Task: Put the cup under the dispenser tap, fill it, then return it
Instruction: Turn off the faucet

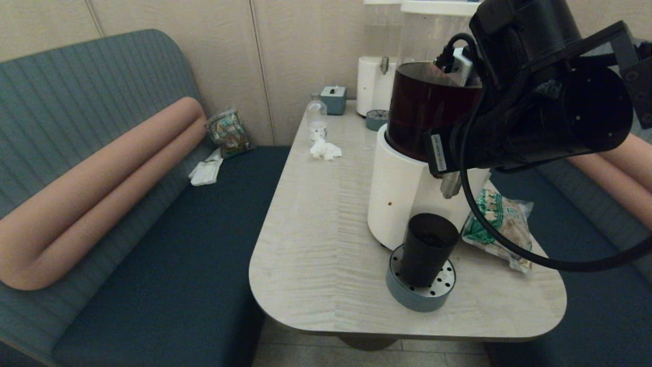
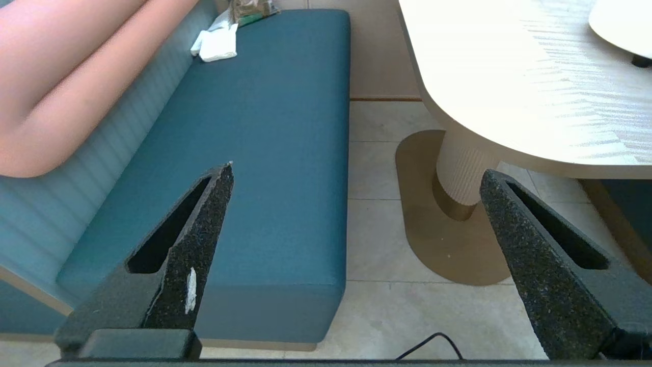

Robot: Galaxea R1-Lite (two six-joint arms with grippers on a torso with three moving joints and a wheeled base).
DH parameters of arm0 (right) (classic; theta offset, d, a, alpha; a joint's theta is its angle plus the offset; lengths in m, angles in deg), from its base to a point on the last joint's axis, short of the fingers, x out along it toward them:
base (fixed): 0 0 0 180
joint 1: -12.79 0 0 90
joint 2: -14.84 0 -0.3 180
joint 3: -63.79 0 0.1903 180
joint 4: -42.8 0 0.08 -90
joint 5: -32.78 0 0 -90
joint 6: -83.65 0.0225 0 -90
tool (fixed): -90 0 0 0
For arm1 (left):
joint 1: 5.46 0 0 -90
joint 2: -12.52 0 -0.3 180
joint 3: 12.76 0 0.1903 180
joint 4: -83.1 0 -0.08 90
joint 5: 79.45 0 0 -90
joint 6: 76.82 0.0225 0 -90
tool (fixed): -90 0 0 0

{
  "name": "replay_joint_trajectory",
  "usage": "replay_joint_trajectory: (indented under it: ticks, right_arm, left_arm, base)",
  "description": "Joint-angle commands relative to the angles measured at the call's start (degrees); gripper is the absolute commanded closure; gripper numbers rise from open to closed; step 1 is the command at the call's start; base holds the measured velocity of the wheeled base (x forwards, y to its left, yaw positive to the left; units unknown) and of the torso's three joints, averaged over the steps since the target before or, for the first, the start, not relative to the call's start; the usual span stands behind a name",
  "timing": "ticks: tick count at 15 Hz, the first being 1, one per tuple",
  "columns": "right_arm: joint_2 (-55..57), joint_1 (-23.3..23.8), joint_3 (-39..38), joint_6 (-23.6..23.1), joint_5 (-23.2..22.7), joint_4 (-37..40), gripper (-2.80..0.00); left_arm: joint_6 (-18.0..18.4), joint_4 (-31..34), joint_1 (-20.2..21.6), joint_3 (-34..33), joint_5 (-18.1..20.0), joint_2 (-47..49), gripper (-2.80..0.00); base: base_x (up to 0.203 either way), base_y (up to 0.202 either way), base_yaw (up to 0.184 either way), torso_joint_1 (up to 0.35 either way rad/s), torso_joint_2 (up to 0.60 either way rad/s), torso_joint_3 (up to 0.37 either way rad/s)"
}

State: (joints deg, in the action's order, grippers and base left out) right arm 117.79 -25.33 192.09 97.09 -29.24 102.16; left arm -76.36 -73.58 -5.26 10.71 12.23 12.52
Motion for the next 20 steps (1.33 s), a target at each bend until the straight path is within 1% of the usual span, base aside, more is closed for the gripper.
replay_joint_trajectory:
  ticks: [1,3,6,8,11,12,16,18,20]
  right_arm:
    - [-0.1,0.0,-0.1,0.1,0.9,0.2,0.00]
    - [-0.1,0.0,-0.1,0.1,1.6,0.2,0.00]
    - [-0.1,-0.2,-0.1,0.4,1.3,0.2,0.00]
    - [-0.3,-1.1,-0.2,0.6,1.1,-0.9,0.00]
    - [0.8,-5.0,-0.1,0.0,1.4,-5.3,0.00]
    - [0.8,-6.0,0.4,-0.1,1.5,-5.6,0.00]
    - [-3.6,-9.1,0.5,0.1,2.2,-5.6,0.00]
    - [-7.9,-9.3,-0.2,-0.3,3.6,-5.3,0.00]
    - [-14.6,-9.3,-3.0,-0.7,4.3,-5.0,0.00]
  left_arm:
    - [0.0,0.0,0.1,0.0,0.0,0.1,-2.80]
    - [0.1,0.0,0.1,0.0,0.0,0.1,-2.80]
    - [0.1,0.0,0.1,0.0,0.0,0.1,-2.80]
    - [0.1,0.1,0.0,0.0,0.0,0.1,-2.80]
    - [0.1,0.1,0.1,0.0,0.0,0.1,-2.80]
    - [0.1,0.0,0.1,0.0,0.0,0.1,-2.80]
    - [0.9,0.0,0.1,0.0,0.0,0.1,-2.80]
    - [1.6,0.0,0.1,0.0,0.0,0.1,-2.80]
    - [1.4,0.0,0.0,0.0,0.0,0.1,-2.80]
  base:
    - [0.000,0.000,0.000,0.000,0.00,0.000]
    - [0.000,0.000,0.000,0.000,0.00,0.000]
    - [0.000,0.000,0.000,0.000,0.00,0.000]
    - [0.000,0.000,0.000,0.000,0.00,0.000]
    - [0.000,0.000,0.000,0.000,0.00,0.000]
    - [0.000,0.000,0.000,0.000,0.00,0.000]
    - [0.000,0.000,0.000,0.000,0.00,0.000]
    - [0.000,0.000,0.000,0.000,0.00,0.000]
    - [0.000,0.000,0.000,0.000,0.00,0.000]
